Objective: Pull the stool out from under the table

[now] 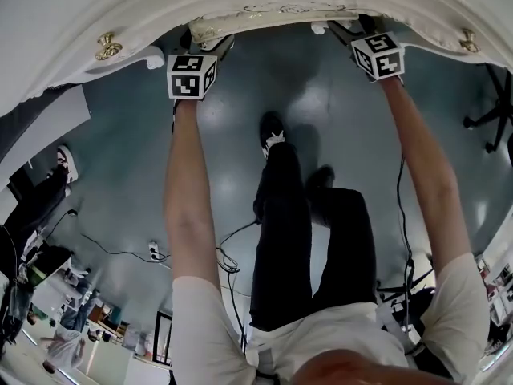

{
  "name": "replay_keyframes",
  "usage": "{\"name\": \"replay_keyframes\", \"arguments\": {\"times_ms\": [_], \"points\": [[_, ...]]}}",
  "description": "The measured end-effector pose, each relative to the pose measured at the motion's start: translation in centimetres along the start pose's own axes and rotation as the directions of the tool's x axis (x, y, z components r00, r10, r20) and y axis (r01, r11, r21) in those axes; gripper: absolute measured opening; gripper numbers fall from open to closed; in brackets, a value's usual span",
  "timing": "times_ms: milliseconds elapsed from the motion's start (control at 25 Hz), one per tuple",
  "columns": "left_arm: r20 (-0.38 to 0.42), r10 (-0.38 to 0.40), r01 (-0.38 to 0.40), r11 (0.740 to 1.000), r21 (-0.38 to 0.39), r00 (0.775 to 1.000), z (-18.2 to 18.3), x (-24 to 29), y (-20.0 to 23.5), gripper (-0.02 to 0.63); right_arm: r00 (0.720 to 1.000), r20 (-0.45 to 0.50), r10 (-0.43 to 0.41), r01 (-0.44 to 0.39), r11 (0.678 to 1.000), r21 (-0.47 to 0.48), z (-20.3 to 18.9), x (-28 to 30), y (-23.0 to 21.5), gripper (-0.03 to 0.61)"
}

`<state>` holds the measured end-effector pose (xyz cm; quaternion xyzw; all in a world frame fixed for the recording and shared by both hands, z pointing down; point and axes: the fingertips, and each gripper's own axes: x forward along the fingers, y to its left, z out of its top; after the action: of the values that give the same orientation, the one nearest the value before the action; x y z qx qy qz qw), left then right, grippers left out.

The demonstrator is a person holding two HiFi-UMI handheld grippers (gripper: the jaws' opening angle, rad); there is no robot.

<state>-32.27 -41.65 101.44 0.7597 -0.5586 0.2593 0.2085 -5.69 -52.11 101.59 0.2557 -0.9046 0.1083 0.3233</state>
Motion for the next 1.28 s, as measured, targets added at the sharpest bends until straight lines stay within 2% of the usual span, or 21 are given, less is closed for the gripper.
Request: {"name": "replay_keyframes", "arguments": {"times_ms": [120, 960, 1280], "points": [[0.002, 0.013, -0.013, 1.000, -0.010, 1.000, -0.3, -0.5, -0.3, 0.387, 1.000, -0.011, -0.014, 0.014, 1.000, -0.006, -0.5, -0.4, 0.3, 0.291], [-0.038, 0.002, -0.002, 1.000, -0.011, 0.999, -3.8, -5.1, -4.8, 0.367, 0.998, -0.062, -0.002, 0.000, 1.000, -0.022, -4.5, -5.0, 4.2, 0.291], [-0.067, -0.009, 0.009, 1.000, 0.000, 0.998, -6.0, -7.8, -8.5, 0.351, 0.995, -0.102, 0.006, -0.007, 1.000, -0.015, -7.4, -8.3, 6.5, 0.291]]}}
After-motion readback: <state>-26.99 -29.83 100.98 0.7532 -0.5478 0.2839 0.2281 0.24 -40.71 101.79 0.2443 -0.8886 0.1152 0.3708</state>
